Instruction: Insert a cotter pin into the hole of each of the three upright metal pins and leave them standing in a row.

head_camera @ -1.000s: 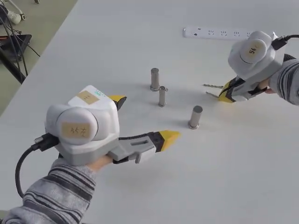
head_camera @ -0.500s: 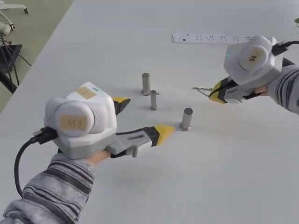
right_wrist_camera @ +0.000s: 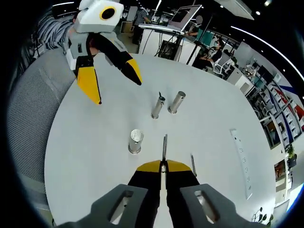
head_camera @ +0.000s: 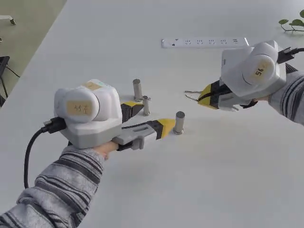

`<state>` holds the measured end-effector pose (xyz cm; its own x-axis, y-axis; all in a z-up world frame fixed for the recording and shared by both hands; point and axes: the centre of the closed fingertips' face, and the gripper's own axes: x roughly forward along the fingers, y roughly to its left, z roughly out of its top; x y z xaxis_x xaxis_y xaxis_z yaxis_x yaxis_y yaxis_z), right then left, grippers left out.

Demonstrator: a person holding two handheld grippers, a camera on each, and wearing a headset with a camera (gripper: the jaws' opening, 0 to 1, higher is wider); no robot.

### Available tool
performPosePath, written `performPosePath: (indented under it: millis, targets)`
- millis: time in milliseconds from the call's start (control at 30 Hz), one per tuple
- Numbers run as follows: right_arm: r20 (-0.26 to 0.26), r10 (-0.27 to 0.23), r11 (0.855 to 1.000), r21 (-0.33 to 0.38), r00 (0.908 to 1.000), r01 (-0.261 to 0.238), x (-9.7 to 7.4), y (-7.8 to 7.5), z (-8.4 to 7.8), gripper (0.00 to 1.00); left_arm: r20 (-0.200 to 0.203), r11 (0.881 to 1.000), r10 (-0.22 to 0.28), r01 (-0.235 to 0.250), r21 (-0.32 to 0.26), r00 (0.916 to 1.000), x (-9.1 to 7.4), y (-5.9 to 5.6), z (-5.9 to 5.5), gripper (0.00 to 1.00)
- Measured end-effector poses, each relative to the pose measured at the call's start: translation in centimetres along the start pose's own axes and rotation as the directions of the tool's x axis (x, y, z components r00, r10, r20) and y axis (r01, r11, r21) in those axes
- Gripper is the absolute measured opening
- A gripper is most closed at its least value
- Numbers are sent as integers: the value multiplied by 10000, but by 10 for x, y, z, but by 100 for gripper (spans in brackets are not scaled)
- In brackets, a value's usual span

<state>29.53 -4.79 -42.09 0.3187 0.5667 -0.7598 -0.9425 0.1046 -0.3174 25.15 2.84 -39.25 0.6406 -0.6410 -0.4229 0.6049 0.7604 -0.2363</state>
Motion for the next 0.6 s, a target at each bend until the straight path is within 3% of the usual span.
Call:
performPosePath:
  millis: [267, 367, 600]
  targets:
    - [412, 203, 9952, -962, 9989, -162, -7, 19, 19, 0, -75, 9927, -520, 509, -1089, 9986, 7, -7, -1, 33]
    - [595, 342, 9915, -1274, 9976, -264, -9, 26, 25, 0, -142, 9833, -702, 668, -1694, 9974, 9, -11, -2, 28]
    - [1082, 766, 9817, -1821, 9912, -559, -11, 40, 38, 0, -120, 9673, -1074, 1017, -2324, 9941, 9, -20, -3, 18]
